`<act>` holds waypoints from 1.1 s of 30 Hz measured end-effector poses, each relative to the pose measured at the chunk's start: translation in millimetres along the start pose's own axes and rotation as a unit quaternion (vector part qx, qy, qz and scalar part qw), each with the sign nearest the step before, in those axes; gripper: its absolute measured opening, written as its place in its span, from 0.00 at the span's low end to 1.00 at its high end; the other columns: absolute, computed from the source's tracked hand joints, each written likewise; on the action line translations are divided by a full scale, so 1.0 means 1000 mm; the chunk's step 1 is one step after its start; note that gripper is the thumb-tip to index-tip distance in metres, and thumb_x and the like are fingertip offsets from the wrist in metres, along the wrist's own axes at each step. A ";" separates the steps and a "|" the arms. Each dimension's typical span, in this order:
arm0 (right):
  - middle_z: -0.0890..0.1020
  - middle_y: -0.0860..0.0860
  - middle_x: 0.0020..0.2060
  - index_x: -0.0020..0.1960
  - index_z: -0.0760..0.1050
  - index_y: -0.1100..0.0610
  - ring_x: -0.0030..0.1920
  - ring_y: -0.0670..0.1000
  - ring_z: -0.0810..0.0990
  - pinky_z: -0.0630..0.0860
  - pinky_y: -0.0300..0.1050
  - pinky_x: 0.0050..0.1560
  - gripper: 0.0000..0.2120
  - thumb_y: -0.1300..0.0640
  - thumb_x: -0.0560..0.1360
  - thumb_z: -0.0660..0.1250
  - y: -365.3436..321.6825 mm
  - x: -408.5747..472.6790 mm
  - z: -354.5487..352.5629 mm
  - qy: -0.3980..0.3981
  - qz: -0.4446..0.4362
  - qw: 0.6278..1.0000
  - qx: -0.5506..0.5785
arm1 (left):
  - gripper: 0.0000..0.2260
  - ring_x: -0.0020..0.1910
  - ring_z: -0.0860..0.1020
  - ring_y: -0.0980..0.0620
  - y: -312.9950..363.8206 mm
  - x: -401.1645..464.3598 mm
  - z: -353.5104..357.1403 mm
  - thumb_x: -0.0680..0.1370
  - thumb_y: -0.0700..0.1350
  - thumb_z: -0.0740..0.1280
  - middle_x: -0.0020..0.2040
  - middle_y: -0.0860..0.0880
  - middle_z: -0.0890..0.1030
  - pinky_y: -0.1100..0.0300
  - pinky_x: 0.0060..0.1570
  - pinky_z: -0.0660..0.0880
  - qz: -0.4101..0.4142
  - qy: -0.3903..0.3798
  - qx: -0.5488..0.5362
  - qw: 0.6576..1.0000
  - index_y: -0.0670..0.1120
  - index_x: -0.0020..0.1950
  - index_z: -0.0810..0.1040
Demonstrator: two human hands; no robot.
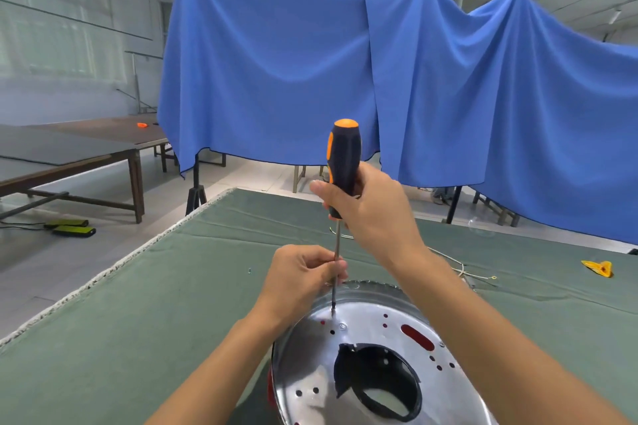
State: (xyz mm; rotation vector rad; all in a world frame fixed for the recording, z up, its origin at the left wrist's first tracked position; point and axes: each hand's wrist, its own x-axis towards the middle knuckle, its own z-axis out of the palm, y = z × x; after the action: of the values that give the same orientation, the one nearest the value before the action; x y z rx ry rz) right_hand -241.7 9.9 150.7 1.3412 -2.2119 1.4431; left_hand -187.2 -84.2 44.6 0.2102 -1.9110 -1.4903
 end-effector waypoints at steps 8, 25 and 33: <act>0.81 0.48 0.44 0.48 0.72 0.48 0.47 0.51 0.81 0.77 0.58 0.51 0.03 0.51 0.77 0.66 0.011 -0.003 -0.016 -0.076 -0.001 0.996 0.048 | 0.06 0.39 0.84 0.53 -0.013 0.000 -0.001 0.78 0.36 0.66 0.39 0.51 0.85 0.59 0.43 0.80 0.097 -0.031 0.113 0.988 0.40 0.50 0.83; 0.82 0.47 0.39 0.45 0.73 0.52 0.39 0.49 0.83 0.80 0.54 0.49 0.09 0.57 0.72 0.73 0.014 -0.007 -0.003 0.056 0.020 0.989 0.135 | 0.07 0.45 0.82 0.56 -0.015 -0.004 -0.001 0.79 0.38 0.65 0.43 0.51 0.86 0.61 0.51 0.77 0.104 -0.067 0.173 0.977 0.41 0.52 0.82; 0.75 0.42 0.33 0.44 0.66 0.47 0.35 0.43 0.74 0.70 0.43 0.39 0.13 0.46 0.72 0.71 0.022 -0.009 0.015 0.148 0.002 0.986 0.078 | 0.07 0.38 0.80 0.43 -0.023 0.001 -0.001 0.78 0.40 0.66 0.35 0.45 0.83 0.49 0.45 0.77 0.082 -0.080 0.179 0.977 0.41 0.43 0.82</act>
State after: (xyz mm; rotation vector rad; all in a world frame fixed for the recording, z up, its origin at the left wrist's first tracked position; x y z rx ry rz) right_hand -249.2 5.9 123.8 1.0792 -1.9501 1.7212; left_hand -193.7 -92.9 23.9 0.0933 -2.2606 -1.0747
